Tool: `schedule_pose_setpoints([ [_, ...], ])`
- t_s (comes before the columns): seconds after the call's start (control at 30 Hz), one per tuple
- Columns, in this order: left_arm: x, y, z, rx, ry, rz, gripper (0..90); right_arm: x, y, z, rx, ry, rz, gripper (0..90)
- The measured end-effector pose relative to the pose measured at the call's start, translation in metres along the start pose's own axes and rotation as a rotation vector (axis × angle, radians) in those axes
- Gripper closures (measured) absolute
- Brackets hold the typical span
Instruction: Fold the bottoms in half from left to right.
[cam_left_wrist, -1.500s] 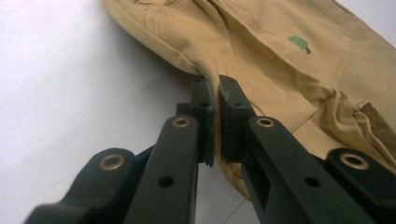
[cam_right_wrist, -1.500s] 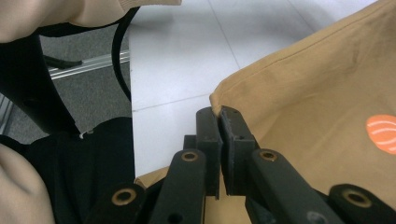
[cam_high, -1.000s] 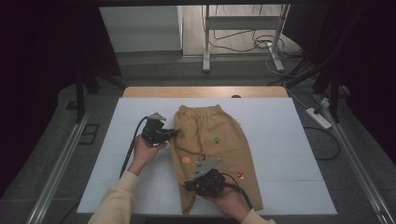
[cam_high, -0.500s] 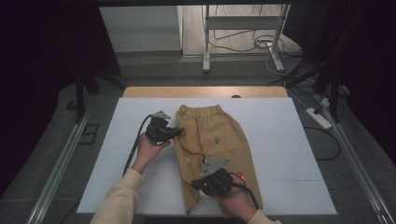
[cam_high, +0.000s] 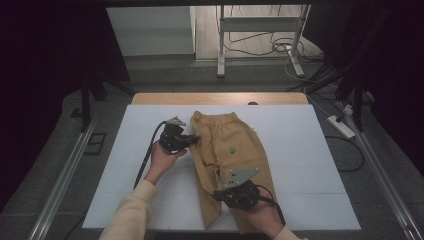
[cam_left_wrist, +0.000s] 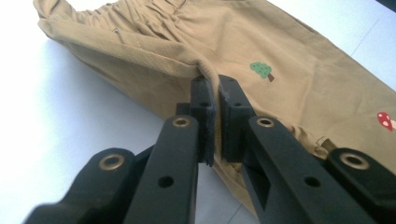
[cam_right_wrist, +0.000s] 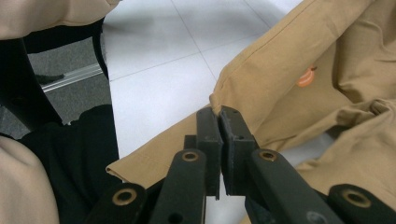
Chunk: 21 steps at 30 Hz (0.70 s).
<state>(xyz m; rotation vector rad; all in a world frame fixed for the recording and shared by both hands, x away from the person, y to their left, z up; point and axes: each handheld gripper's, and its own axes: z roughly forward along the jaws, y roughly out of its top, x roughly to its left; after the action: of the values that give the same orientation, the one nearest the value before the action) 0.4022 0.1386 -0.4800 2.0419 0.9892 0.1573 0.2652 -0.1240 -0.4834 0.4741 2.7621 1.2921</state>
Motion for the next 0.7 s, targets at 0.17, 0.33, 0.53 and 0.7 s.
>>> schedule_pose_setpoints([
  [0.17,-0.005,0.006,0.003,-0.002,-0.007,0.011,85.5,-0.002,-0.003,-0.006,-0.005,-0.007,0.005,86.8],
  [0.33,-0.008,0.011,0.007,-0.005,-0.016,0.015,85.5,-0.004,-0.006,-0.013,-0.009,-0.021,0.014,86.9],
  [0.53,-0.011,0.016,0.011,-0.007,-0.027,0.015,85.5,-0.008,-0.011,-0.022,-0.019,-0.037,0.026,86.8],
  [0.7,-0.014,0.02,0.014,-0.005,-0.031,0.019,85.5,-0.012,-0.015,-0.028,-0.022,-0.051,0.04,86.9],
])
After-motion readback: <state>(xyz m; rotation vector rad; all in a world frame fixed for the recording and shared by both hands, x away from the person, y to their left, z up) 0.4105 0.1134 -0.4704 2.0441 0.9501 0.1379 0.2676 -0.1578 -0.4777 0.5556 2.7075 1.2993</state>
